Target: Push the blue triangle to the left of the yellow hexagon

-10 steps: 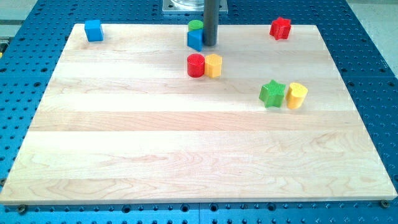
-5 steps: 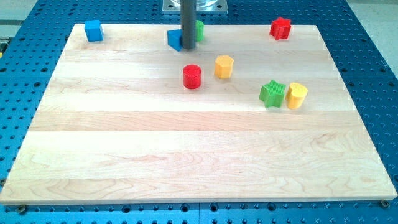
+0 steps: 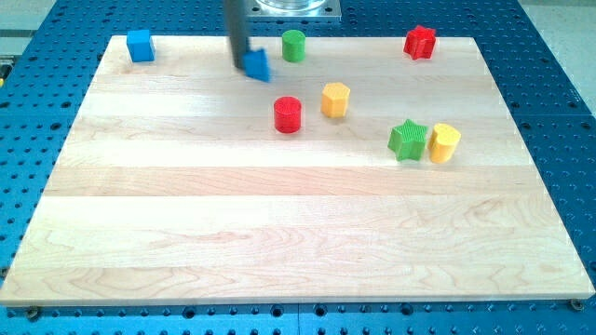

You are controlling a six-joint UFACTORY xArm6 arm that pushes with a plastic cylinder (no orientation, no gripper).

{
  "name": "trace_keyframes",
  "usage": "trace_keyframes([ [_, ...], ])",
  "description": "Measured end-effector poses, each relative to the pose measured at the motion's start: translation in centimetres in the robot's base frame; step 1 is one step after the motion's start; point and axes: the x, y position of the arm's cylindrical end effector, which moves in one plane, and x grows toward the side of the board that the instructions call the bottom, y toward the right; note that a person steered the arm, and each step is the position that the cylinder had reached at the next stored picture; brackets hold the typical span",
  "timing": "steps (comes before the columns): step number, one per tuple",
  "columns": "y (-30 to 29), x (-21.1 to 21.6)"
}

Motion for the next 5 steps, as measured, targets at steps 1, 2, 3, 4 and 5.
trace_keyframes([
  [1,4.7,5.9],
  [2,2.2,3.0],
  [3,7.7,2.3],
  [4,20.0,3.5],
  [5,23.8,11.3],
])
